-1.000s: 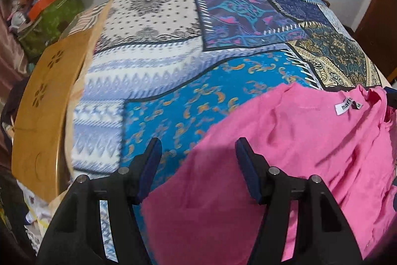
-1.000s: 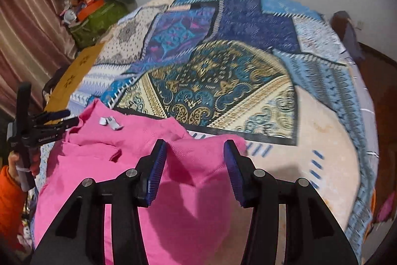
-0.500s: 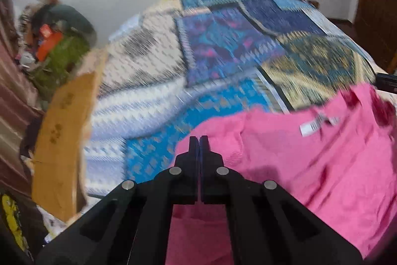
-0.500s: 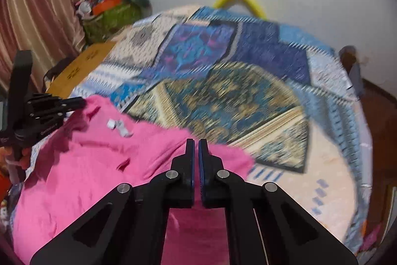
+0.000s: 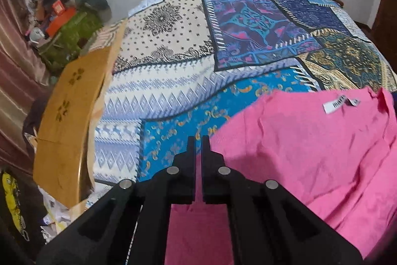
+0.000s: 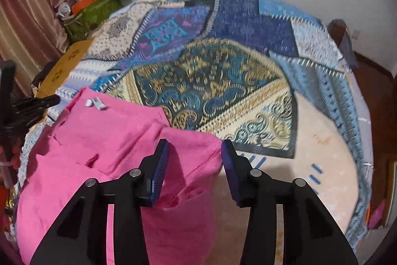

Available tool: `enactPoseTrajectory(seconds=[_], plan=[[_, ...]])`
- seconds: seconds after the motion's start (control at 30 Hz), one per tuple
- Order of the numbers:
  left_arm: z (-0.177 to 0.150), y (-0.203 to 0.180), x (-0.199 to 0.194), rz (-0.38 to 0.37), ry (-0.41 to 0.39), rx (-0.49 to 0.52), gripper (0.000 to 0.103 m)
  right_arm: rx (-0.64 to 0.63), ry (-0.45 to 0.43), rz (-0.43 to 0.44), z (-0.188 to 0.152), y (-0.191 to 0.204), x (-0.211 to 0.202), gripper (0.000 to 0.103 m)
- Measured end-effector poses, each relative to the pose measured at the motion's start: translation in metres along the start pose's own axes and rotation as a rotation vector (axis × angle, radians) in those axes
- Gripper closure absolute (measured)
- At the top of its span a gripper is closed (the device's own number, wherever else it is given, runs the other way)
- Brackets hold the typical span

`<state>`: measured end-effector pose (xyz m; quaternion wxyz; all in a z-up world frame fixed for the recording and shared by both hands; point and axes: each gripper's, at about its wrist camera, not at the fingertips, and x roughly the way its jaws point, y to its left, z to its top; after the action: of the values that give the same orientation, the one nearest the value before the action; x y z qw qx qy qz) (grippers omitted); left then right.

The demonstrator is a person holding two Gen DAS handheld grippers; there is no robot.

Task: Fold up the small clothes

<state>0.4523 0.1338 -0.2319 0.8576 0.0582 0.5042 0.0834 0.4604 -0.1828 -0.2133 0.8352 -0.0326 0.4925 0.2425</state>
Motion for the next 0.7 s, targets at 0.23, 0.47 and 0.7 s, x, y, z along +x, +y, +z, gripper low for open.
enactPoseTrajectory(seconds=[0.23, 0.47, 0.7], plan=[[-0.007, 0.006, -0.001, -0.04, 0.011, -0.032, 0.085, -0.078, 0.002, 0.025, -0.002, 0.009, 0.008, 0.097], [-0.008, 0.007, -0.012, -0.046, 0.013, -0.029, 0.084, -0.032, -0.032, -0.052, 0.003, -0.008, -0.005, 0.097], [-0.023, 0.017, -0.058, -0.046, -0.034, -0.054, 0.056, -0.078, -0.048, -0.064, 0.0, 0.012, -0.051, 0.057]])
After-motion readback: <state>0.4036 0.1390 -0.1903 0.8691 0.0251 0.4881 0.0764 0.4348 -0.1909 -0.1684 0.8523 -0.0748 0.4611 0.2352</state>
